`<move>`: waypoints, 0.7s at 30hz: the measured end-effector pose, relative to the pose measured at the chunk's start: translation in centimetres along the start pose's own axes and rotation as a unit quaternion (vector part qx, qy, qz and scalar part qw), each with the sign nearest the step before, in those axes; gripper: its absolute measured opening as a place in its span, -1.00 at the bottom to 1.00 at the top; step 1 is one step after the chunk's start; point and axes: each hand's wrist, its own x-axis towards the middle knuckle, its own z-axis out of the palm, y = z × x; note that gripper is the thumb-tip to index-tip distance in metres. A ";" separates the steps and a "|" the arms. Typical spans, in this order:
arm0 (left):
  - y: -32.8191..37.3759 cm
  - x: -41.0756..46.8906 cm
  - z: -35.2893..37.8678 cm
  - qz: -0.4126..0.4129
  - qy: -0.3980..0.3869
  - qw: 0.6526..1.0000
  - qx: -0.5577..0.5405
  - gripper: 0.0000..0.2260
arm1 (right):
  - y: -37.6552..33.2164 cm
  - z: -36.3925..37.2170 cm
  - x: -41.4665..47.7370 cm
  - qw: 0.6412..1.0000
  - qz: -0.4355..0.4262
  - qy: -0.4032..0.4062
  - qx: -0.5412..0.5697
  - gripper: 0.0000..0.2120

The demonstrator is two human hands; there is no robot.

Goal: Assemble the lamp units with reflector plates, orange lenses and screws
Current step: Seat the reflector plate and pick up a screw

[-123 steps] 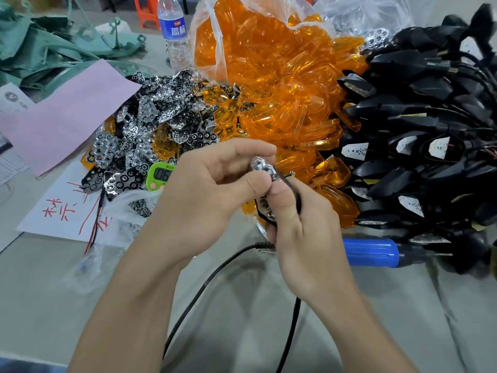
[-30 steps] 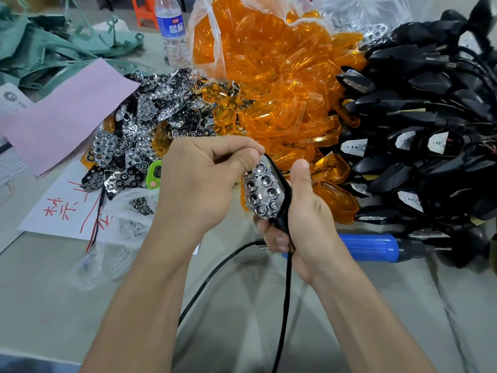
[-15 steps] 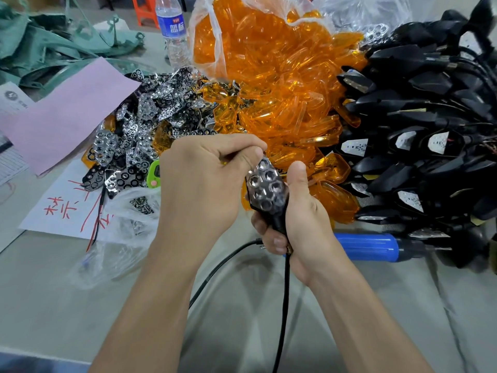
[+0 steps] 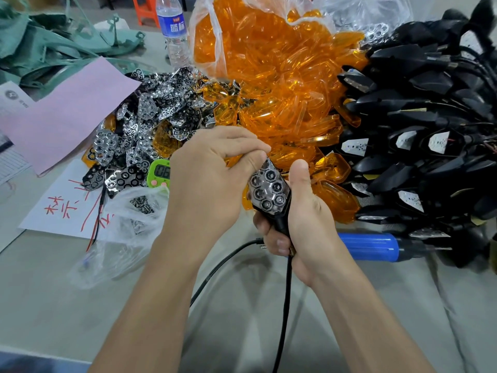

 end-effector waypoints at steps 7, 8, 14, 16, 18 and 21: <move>0.2 -0.6 0.6 -0.073 0.024 0.997 -0.013 -0.91 | 0.2 0.1 0.2 0.999 0.017 0.031 0.002 -0.35; 0.2 -0.7 0.4 -0.067 0.030 0.997 -0.001 -0.93 | 0.3 0.1 0.3 0.999 0.019 0.038 0.004 -0.35; 0.6 -0.9 -0.5 -0.046 0.013 0.999 -0.017 -0.89 | 0.5 -0.1 0.5 0.998 0.032 0.060 -0.014 -0.37; 0.3 -0.4 -0.8 -0.056 -0.004 0.995 -0.077 -0.75 | 0.6 -0.1 0.5 0.998 0.037 0.057 -0.015 -0.35; -0.1 0.0 -1.1 -0.062 -0.029 0.991 -0.116 -0.71 | 0.6 -0.2 0.3 0.998 0.035 0.050 -0.011 -0.33; -0.5 0.2 -0.9 -0.059 -0.037 0.988 -0.141 -0.76 | 0.5 -0.2 0.2 0.999 0.022 0.035 -0.007 -0.33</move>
